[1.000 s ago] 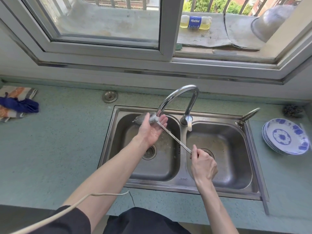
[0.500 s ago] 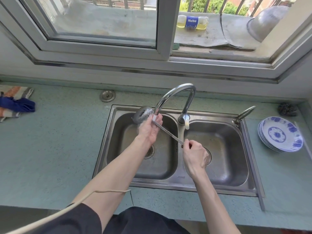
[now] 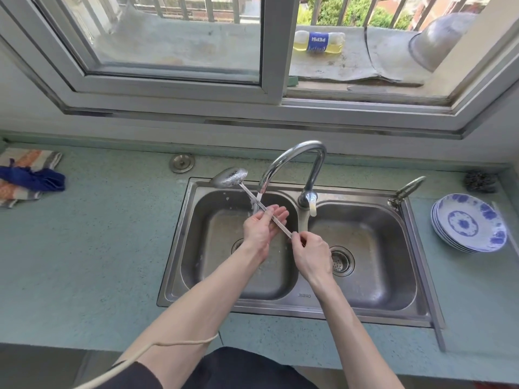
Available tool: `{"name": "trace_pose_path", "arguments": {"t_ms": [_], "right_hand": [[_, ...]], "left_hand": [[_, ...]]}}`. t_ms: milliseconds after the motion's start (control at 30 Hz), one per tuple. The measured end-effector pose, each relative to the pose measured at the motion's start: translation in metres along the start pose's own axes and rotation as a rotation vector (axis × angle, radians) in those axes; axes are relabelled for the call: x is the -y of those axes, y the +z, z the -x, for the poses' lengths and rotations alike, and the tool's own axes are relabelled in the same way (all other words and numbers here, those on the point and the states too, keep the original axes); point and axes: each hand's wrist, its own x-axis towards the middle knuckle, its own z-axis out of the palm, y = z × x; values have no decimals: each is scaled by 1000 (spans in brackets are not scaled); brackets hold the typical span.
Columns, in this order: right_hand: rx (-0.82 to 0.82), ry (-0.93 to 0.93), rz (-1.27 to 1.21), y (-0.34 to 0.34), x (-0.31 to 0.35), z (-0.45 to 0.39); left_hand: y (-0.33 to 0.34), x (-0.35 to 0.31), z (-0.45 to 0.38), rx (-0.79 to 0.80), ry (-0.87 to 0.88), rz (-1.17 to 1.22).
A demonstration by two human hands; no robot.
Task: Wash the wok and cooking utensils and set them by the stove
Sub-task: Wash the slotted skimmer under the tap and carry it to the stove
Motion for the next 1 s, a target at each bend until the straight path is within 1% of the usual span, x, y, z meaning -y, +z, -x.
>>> {"name": "trace_pose_path", "arguments": {"t_ms": [67,133,267,400,500,567,667,767,1000], "right_hand": [[71,-52,17,-2,-5,0],[95,-63,-3,-6,-7,0],[136,-65,-206,-12,2,2],[196,-40,-317,-17,-7,10],[238,-40,-350,-22,-25,15],[253,-33,-362,-22,-29,17],[233,-6,-387,-17,-27,16],[231,18,-427,-10,-20,12],[214,39,-550,4,4,-5]], "left_hand": [[-1,-5,-2,7,16,-4],[-1,-12,-5,6,35,4],[1,-25,-12,8,19,45],[-1,-46,-23,-106,21,142],[-12,-60,-32,-247,62,93],[-14,-60,-34,-273,72,74],[-12,-51,-29,-255,69,50],[-10,-44,-22,-181,72,-25],[6,-27,-9,-85,68,-9]]}}
